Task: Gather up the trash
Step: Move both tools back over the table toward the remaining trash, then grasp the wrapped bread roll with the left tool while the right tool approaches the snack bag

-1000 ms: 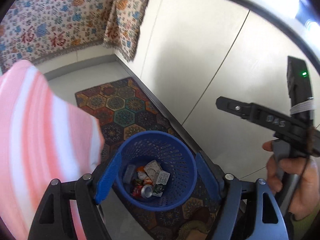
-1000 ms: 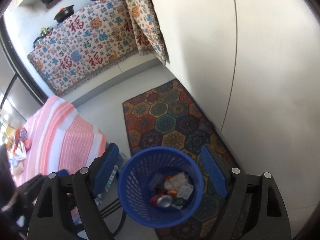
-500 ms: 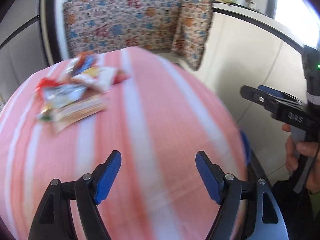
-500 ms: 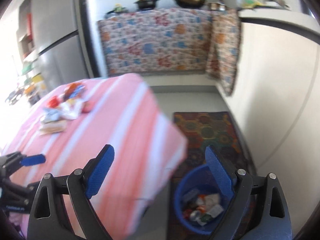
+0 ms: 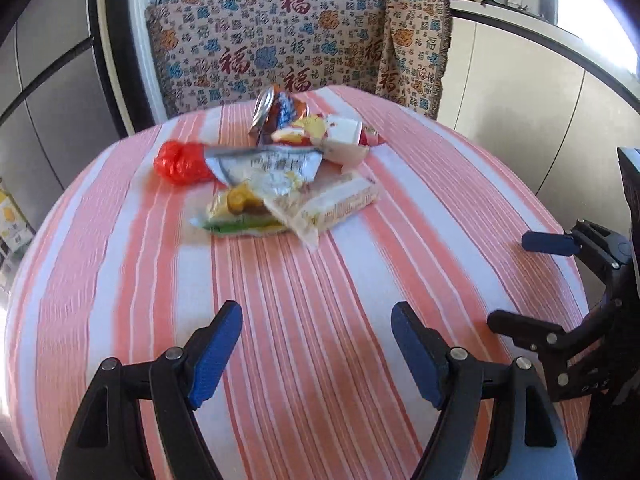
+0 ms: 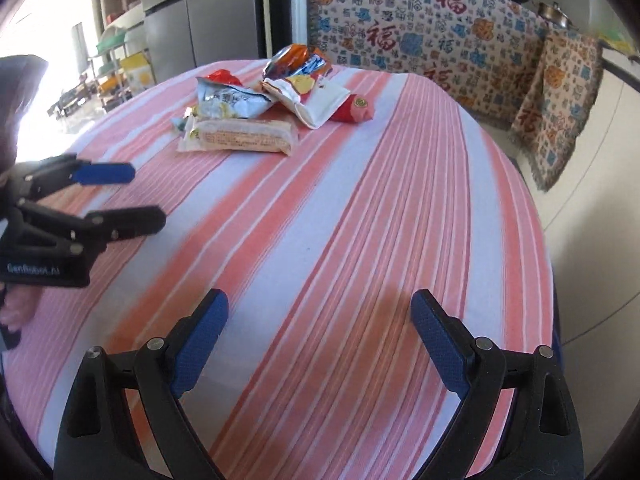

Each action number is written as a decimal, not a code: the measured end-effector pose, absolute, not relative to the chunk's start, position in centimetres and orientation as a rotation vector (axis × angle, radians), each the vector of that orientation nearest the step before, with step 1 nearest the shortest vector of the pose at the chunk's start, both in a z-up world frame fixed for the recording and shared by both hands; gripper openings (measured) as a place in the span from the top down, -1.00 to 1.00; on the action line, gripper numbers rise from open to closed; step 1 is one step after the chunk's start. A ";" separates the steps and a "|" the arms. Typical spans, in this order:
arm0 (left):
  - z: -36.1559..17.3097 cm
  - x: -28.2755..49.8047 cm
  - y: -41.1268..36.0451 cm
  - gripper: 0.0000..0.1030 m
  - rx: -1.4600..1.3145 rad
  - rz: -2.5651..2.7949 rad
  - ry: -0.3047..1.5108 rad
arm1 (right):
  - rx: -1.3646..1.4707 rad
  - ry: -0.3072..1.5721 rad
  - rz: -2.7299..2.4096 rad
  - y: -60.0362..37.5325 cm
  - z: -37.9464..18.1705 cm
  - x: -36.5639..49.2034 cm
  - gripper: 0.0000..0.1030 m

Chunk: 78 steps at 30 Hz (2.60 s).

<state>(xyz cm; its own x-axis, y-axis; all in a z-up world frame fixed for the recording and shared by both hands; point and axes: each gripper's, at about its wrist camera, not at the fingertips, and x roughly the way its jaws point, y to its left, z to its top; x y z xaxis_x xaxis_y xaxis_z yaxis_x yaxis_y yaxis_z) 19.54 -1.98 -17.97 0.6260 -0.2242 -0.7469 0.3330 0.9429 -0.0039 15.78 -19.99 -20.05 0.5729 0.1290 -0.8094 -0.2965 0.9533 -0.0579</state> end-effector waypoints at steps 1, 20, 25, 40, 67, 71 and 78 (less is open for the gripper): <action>-17.3 20.0 -2.3 -0.53 0.164 -0.335 0.806 | -0.186 0.927 0.256 -20.1 -20.1 15.7 -0.81; -18.4 22.9 -4.7 0.61 0.256 -0.393 0.870 | -0.140 0.906 0.279 -20.9 -19.8 15.3 -0.84; -17.2 17.5 -2.3 0.61 0.165 -0.366 0.875 | -0.151 0.905 0.279 -20.8 -19.8 15.0 -0.84; -19.2 15.2 3.4 -0.40 -0.007 -0.164 0.892 | -0.112 0.934 0.281 -20.4 -19.7 14.9 -0.89; -19.4 16.6 7.3 0.06 -0.040 -0.038 0.888 | -0.182 1.017 0.331 -14.2 -21.1 21.0 -0.97; -19.4 16.5 7.2 0.06 -0.035 -0.026 0.887 | -0.142 1.002 0.352 -10.9 -21.4 24.8 -0.99; -19.5 16.6 7.4 0.04 -0.034 -0.025 0.888 | -0.072 0.980 0.352 -6.9 -21.9 29.4 -0.99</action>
